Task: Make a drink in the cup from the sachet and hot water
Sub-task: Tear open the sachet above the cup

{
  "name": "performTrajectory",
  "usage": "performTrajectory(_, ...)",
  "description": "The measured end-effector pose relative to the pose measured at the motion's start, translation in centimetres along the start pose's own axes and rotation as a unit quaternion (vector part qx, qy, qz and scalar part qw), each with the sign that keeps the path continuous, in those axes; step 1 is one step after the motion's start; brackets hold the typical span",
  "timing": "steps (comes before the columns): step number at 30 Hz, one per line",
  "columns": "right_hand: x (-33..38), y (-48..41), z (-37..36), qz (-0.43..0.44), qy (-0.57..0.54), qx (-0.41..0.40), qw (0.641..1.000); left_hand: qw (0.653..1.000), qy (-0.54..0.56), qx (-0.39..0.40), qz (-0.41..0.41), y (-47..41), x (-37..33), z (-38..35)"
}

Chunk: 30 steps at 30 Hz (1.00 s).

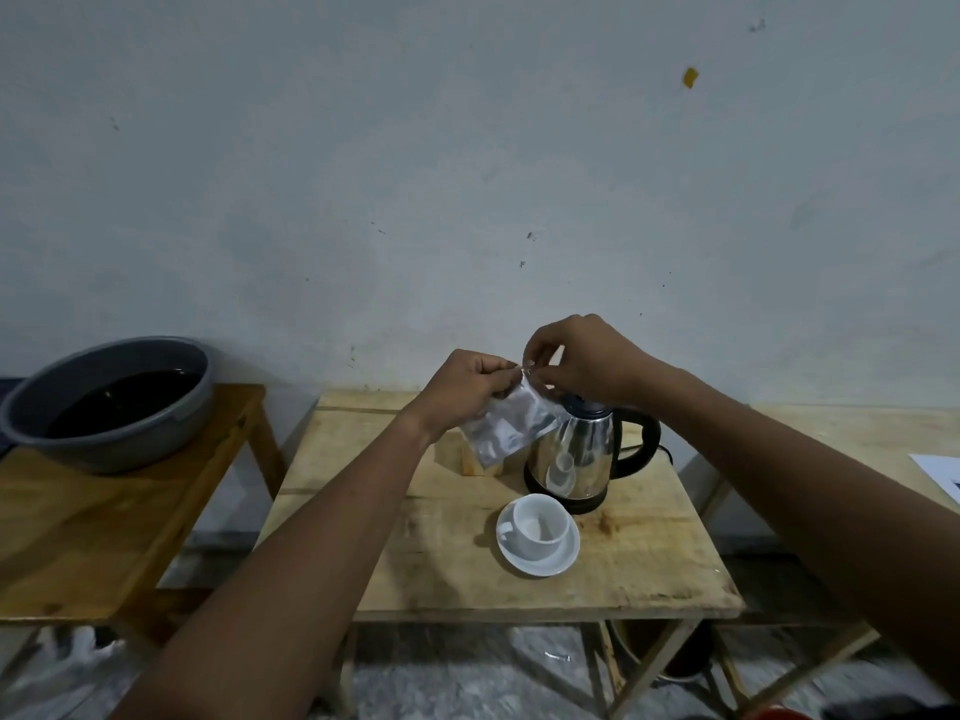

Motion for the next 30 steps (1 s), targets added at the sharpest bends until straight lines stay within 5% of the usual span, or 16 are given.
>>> performTrajectory(10, 1.2, -1.5, -1.1, 0.064, 0.05, 0.036, 0.996, 0.995, -0.081, 0.014, -0.057, -1.0, -0.2, 0.9)
performTrajectory(18, 2.6, -0.5, -0.7, 0.192, 0.029, -0.047, 0.98, 0.999, 0.045, 0.02, 0.016, -1.4, 0.7, 2.3)
performTrajectory(23, 1.2, -1.1, -0.7, 0.033, -0.04, -0.019, 0.998, 0.999, 0.01, 0.033, 0.013, -1.1, 0.4, 2.4)
performTrajectory(30, 1.0, -1.0, -1.1, -0.016, -0.03, 0.052, 0.998, 0.999, -0.01, 0.033, 0.019, -0.3, 0.8, 2.0)
Point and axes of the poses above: each hand's wrist, its own y-axis away from the middle knuckle, its own z-axis out of the back of the hand, x = y × z, the point moved 4 cm from there along -y, towards the middle knuckle, and after that the axes turned 14 degrees about -x, right-handed, at the moved point
